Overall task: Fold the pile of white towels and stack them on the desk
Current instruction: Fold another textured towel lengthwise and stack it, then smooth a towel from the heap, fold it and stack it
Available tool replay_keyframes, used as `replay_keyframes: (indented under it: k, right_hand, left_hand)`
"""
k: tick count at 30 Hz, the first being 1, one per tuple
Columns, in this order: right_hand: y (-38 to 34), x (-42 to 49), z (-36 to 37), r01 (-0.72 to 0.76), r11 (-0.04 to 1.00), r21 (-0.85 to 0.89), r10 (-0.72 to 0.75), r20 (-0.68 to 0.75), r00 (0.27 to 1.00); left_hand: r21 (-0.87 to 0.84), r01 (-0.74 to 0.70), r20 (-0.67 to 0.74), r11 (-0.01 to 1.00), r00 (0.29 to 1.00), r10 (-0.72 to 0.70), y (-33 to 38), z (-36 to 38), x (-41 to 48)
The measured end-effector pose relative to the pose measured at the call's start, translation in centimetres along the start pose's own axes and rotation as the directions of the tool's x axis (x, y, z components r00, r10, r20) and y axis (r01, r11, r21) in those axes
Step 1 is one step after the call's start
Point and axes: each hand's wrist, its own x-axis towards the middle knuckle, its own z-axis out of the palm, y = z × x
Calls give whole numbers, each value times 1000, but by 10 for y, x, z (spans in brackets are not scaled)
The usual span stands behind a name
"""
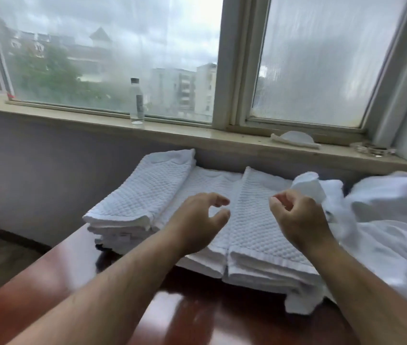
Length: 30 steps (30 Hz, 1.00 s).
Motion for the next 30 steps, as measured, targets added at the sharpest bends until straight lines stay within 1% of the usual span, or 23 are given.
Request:
replay_keyframes:
  k: [3, 6, 9, 11, 13, 14, 15, 16, 17, 18, 19, 21, 25, 28, 30]
  right_hand:
    - [44, -45, -60, -107, 993, 45, 112, -115, 987]
    - [88, -80, -111, -212, 971, 111, 232, -214, 949]
    - [124, -91, -149, -290, 950, 119, 312, -272, 911]
    - [141, -94, -166, -274, 955, 114, 297, -348, 889]
    - [162, -100, -174, -234, 972, 8, 210, -478, 853]
    - [174, -103, -174, -239, 968, -74, 169, -507, 845]
    - [187, -106, -172, -270, 954, -132, 174, -490, 854]
    - [198, -106, -170, -325, 935, -140, 238, -432, 870]
    - [208, -105, -169, -385, 914, -128, 320, -354, 879]
    - [216, -104, -168, -419, 901, -118, 370, -299, 880]
    - [221, -104, -166, -421, 900, -110, 377, -284, 881]
    - [223, -103, -163, -401, 913, -80, 361, -304, 882]
    - [217, -106, -155, -392, 917, -77, 349, -320, 880]
    - [215, -106, -157, -372, 928, -7, 354, -291, 889]
    - [214, -106, -160, -378, 925, 44, 373, -290, 881]
  left_hand:
    - [-90, -80, 17, 993, 997, 82, 43, 60, -10]
    - [-183, -139, 49, 973, 987, 151, 87, 123, -20]
    - [-166, -213, 95, 963, 968, 231, 126, 176, -15]
    - [-152, -224, 132, 963, 961, 244, 146, 200, -6]
    - [-133, -233, 151, 963, 956, 252, 155, 223, 3]
    - [-112, -248, 163, 962, 951, 264, 157, 235, 6]
    - [-103, -255, 190, 961, 944, 271, 158, 248, 7]
    - [-109, -247, 227, 963, 937, 266, 157, 260, 7]
    - [-112, -233, 261, 966, 931, 255, 155, 273, 7]
    - [-96, -226, 281, 969, 928, 244, 151, 285, 6]
    - [-66, -229, 282, 971, 929, 238, 148, 294, 5]
    - [-47, -244, 248, 969, 936, 248, 143, 303, 8]
    - [-104, -275, 187, 956, 939, 290, 132, 301, 12]
    - [-114, -265, 165, 957, 945, 281, 132, 300, 10]
    - [-102, -256, 162, 961, 949, 270, 134, 301, 10]
